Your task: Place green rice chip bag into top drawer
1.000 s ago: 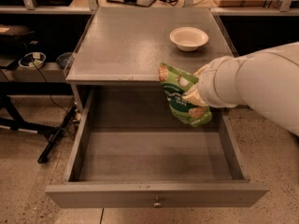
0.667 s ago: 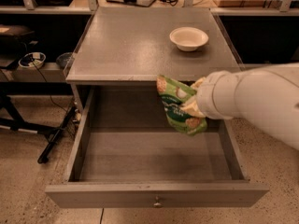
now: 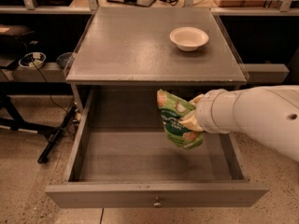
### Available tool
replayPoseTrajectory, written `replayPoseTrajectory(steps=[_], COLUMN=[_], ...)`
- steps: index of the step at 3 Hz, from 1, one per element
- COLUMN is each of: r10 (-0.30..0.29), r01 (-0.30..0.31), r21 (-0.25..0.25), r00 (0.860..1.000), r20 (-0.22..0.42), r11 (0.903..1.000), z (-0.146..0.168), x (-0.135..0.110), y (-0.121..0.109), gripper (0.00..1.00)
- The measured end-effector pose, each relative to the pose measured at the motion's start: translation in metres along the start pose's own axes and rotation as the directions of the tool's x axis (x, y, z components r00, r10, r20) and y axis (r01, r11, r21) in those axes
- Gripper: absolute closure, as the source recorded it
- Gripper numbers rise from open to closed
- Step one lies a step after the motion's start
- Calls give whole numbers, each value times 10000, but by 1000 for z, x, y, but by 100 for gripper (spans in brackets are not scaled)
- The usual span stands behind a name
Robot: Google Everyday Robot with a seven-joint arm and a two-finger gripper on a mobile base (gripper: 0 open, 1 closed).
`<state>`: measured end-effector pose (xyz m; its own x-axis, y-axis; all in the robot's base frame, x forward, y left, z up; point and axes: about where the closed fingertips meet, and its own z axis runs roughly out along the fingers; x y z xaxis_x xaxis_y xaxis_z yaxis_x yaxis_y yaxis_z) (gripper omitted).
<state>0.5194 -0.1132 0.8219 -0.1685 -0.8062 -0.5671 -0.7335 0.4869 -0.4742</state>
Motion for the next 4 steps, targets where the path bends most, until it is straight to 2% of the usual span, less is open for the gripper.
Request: replayPoseTrajectory(steps=[4], r10=[454], r01=[-488], r21=[-1123], r00=[9984], r20=[-329], r11=[9925], z=[34], x=[38], y=[30], gripper=[100])
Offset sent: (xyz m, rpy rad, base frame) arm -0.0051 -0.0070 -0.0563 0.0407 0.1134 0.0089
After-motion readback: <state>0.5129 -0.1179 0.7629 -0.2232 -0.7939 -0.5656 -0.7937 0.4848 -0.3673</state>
